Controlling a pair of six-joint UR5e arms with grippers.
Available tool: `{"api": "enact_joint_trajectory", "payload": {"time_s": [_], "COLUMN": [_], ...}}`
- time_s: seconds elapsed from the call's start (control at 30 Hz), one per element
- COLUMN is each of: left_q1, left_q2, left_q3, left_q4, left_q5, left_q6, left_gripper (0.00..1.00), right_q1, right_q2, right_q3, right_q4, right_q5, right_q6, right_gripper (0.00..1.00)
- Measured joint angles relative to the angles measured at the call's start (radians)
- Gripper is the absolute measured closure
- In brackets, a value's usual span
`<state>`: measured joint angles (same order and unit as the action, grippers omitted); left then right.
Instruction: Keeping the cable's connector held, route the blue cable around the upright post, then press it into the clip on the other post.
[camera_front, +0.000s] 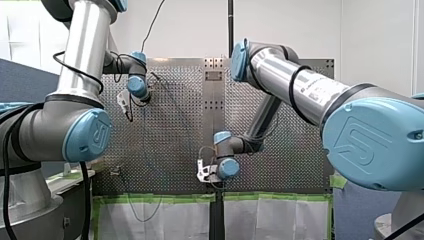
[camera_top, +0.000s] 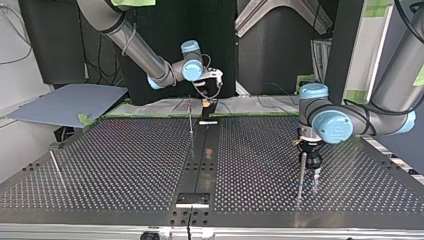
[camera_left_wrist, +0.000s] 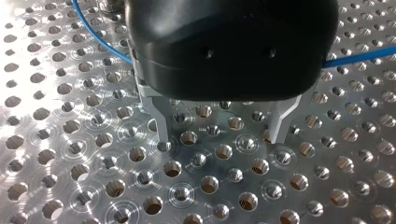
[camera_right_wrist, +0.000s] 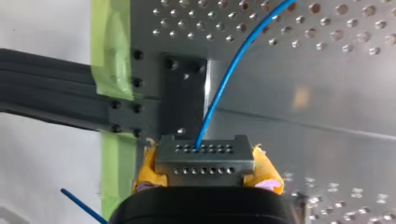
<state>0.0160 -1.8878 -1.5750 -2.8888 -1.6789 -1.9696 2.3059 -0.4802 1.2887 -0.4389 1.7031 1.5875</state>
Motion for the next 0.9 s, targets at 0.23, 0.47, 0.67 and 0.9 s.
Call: {"api": "enact_joint_trajectory", "payload": {"time_s": [0.23,0.47,0.67,0.9], "left_q1": [0.000,0.001,0.002,0.003], "left_q2": [0.000,0.000,0.000,0.000], "left_q3": [0.000,0.000,0.000,0.000], "left_q4": [0.000,0.000,0.000,0.000], "left_q5": [0.000,0.000,0.000,-0.002], "left_q6": [0.000,-0.001,0.000,-0.001], "left_gripper": [0.01,0.01,0.01,0.01], "right_q1": [-0.010,-0.025,-0.042,-0.068], "right_q2": [0.051,0.072,0.077,0.088], "right_q3": [0.002,0.039,0.064,0.122], "right_q4": [-0.018,-0.082,-0.125,-0.190], "right_q5": [0.007,0.015,0.019,0.020], "right_q6": [0.000,0.006,0.011,0.035], "right_gripper": [1.00,1.00,1.00,1.00]}}
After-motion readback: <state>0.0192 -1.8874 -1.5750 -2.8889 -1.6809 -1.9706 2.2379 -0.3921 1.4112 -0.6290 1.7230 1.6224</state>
